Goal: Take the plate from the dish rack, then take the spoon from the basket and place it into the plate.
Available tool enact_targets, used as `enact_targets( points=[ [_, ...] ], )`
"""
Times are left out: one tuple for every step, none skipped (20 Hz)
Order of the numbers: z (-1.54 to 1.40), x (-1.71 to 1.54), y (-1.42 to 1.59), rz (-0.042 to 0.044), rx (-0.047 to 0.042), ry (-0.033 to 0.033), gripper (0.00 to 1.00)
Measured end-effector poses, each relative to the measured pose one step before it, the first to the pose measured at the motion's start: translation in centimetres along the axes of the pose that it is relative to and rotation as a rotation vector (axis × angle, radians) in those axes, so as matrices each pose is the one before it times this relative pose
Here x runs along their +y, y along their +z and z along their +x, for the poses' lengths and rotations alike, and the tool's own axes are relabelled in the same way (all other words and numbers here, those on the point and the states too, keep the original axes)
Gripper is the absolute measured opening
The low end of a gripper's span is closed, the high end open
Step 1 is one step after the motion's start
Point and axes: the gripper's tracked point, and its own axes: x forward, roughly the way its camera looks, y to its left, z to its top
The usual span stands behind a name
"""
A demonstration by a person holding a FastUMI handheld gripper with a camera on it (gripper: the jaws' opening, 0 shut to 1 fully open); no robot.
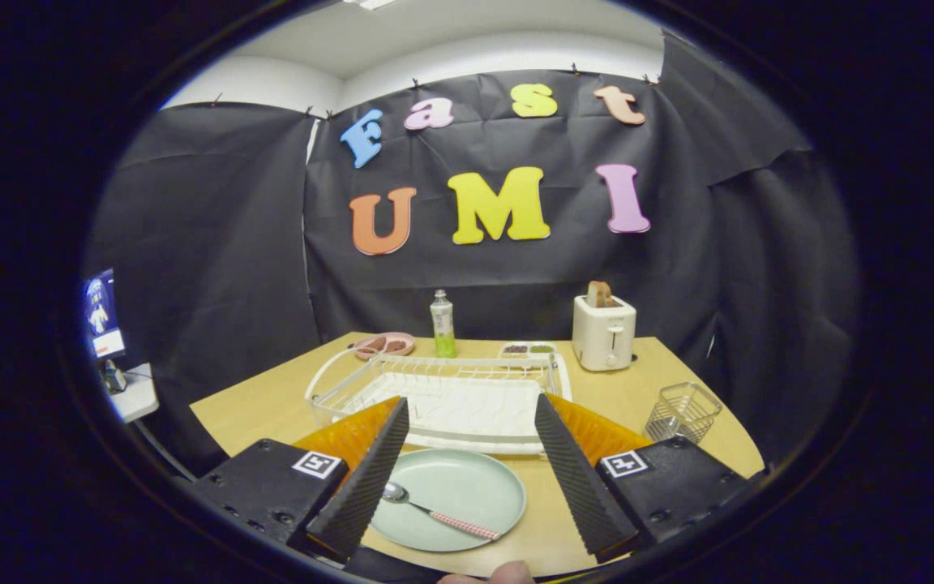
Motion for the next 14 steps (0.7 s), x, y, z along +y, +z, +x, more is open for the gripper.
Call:
enact_targets(
  points=[
    [-0.683, -0.316, 0.282, 0.0019, -0.02816, -0.01688, 1.0],
    [-0.374, -0.329, 0.251, 0.00093, -0.02824, -0.01837, 1.0],
    [-0.457, -0.426, 0.187, 0.00353, -0.02021, -0.01745, 1.0],
    [-0.242, -0.196, -0.056, 0.00526, -0.0121, -0.01143, 1.0],
    [-0.192, 0.017, 0.026, 0.00736, -0.00964, 0.00052, 1.0],
    [-0.193, -0.138, -0.088, 0.00757, -0.00248, -0.00706, 1.0],
    [-0.03, -0.158, 0.023, 0.00292, -0.00058, -0.00769, 1.0],
    [-0.013, -0.201, 0.028, -0.00172, -0.00301, -0.00942, 1.0],
    [0.065, -0.081, 0.374, -0.00417, -0.0127, -0.01158, 1.0],
    [0.182, 0.019, 0.305, -0.00243, -0.01842, -0.01018, 1.0],
    [0.042, 0.188, 0.497, 0.00316, -0.02381, -0.00308, 1.0],
    [-0.052, 0.34, 0.179, 0.00883, -0.01679, 0.00027, 1.0],
    [-0.027, 0.166, 0.11, 0.00678, -0.00662, -0.0063, 1.0],
    [0.068, 0.134, -0.322, -0.00587, 0.00651, -0.00681, 1.0]
  ],
)
